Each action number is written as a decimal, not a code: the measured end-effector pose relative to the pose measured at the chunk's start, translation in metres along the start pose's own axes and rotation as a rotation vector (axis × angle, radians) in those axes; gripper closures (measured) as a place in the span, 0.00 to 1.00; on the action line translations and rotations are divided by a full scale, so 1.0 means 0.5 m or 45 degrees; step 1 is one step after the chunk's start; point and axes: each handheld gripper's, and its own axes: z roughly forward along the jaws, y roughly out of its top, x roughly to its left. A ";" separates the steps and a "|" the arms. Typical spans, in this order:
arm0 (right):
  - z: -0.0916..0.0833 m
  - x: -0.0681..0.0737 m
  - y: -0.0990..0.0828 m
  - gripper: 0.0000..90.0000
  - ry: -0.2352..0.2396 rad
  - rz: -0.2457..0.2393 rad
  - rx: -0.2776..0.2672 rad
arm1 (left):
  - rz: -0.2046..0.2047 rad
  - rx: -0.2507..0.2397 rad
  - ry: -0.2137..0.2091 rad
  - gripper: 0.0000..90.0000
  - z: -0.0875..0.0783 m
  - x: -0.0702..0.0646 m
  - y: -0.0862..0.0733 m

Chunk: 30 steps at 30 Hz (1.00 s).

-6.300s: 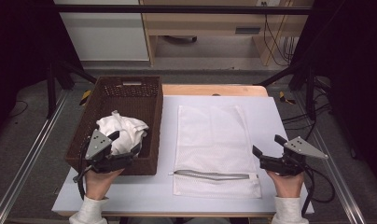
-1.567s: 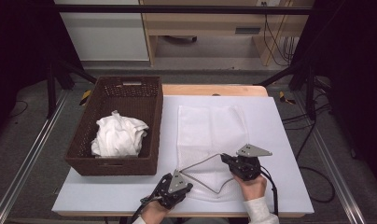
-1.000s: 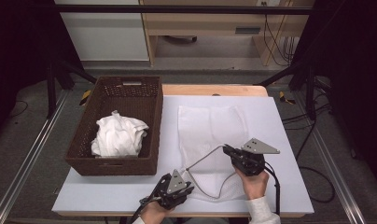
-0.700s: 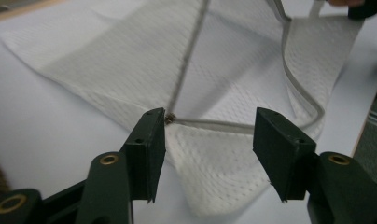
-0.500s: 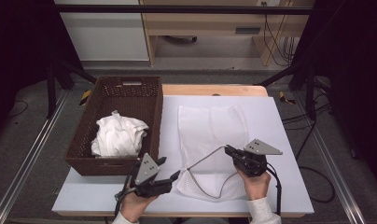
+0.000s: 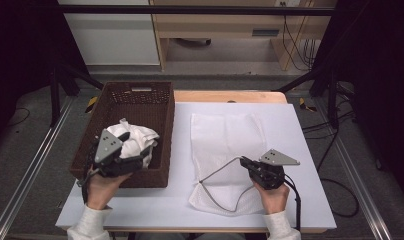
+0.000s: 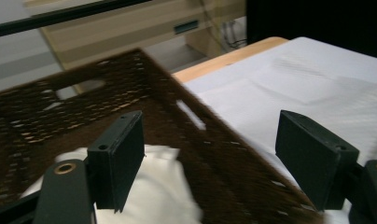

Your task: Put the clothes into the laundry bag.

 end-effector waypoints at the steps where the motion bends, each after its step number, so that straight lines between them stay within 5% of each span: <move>1: 0.001 0.001 0.000 0.98 0.000 0.002 0.001 | -0.014 0.014 0.023 0.25 0.007 0.017 0.001; 3: 0.000 0.001 0.000 0.98 -0.002 0.000 0.006 | -0.061 0.043 0.051 0.22 0.025 0.049 -0.002; 4: 0.000 0.000 -0.001 0.98 -0.003 -0.002 0.005 | -0.048 0.106 0.111 0.22 0.045 0.073 -0.007; 10: 0.000 -0.002 -0.002 0.98 -0.008 0.000 0.015 | -0.025 0.233 0.136 0.19 0.091 0.122 -0.018; 12: 0.000 -0.002 -0.002 0.98 -0.006 0.002 0.018 | -0.017 0.299 0.099 0.15 0.114 0.139 -0.023; 17: 0.001 -0.003 -0.003 0.98 -0.002 -0.003 0.022 | -0.049 0.356 0.044 0.11 0.143 0.140 -0.031; 24: 0.001 -0.006 -0.004 0.98 0.001 0.007 0.036 | 0.038 0.569 0.017 0.04 0.193 0.113 -0.055; 30: 0.003 -0.005 -0.004 0.98 0.008 -0.001 0.043 | 0.062 0.622 0.000 0.04 0.210 0.100 -0.070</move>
